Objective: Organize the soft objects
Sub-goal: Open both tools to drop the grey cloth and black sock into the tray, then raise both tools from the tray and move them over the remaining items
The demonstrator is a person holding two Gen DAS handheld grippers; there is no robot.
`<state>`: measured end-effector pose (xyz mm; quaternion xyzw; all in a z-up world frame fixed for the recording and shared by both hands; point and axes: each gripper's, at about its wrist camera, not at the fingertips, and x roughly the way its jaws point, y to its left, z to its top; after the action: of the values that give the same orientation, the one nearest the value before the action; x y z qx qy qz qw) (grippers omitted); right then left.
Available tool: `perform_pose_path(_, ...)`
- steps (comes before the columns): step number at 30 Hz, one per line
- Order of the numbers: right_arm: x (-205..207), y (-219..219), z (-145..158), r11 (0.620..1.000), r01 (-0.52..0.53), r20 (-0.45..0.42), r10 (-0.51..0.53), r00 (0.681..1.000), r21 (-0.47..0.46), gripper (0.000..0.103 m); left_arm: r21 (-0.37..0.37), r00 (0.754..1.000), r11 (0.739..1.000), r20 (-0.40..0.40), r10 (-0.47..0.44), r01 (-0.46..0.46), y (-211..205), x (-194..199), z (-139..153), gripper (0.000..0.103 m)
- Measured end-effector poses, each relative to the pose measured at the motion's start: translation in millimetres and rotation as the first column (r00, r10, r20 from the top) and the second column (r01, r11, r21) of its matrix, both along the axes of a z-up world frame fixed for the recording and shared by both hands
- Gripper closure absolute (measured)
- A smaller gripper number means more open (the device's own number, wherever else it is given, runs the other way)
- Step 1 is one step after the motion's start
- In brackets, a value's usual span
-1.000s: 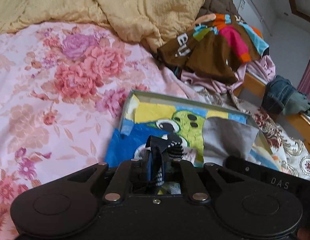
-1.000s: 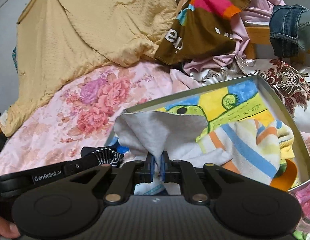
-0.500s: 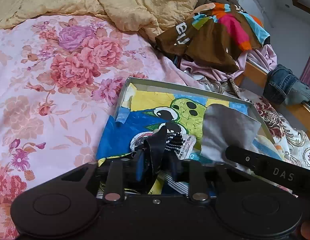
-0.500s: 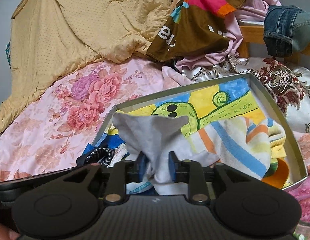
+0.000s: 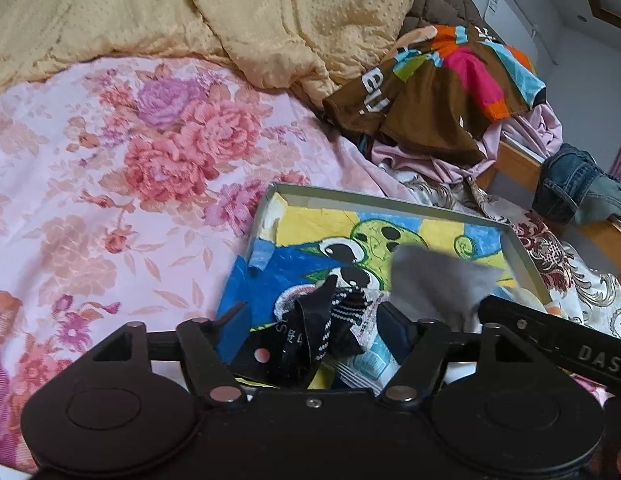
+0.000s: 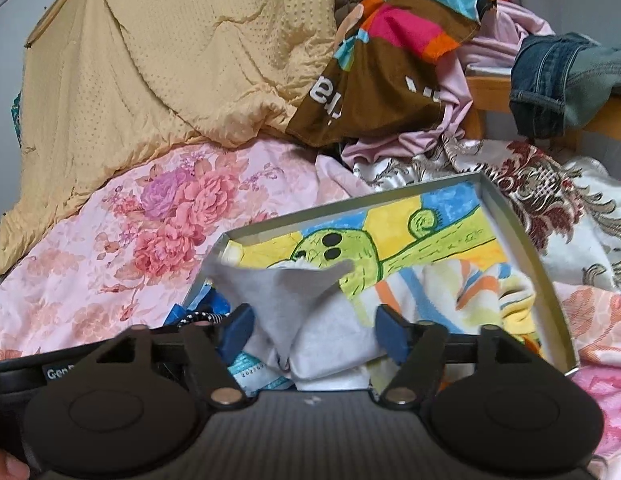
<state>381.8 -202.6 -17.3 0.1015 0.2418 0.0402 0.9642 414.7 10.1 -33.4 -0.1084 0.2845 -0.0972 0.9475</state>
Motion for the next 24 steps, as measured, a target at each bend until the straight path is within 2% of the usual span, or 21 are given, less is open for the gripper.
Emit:
perform_pose_path(3,-9,-2,6,1.0,0.009,0.022,-0.008,1.0,-0.021,0.017,0.021,1.0,1.0,0.013,0.021,-0.021,0,-8,6,0.024)
perform_pose_path(7,-21,-6,13,0.999,0.015,0.036,-0.014,0.999,-0.034,0.012,0.043,0.999,0.998,0.035,0.038,-0.04,0,-22,15,0.018)
perform_pose_path(14,-50,-15,27,0.999,0.025,0.061,-0.023,0.998,-0.026,0.006,0.066,0.997,0.996,0.065,0.051,-0.055,1,-58,36,0.016)
perform_pose_path(24,-118,-22,57,1.0,0.006,0.166,-0.001,0.986,-0.031,0.001,0.082,0.982,0.992,0.169,0.082,-0.097,1,-129,78,0.001)
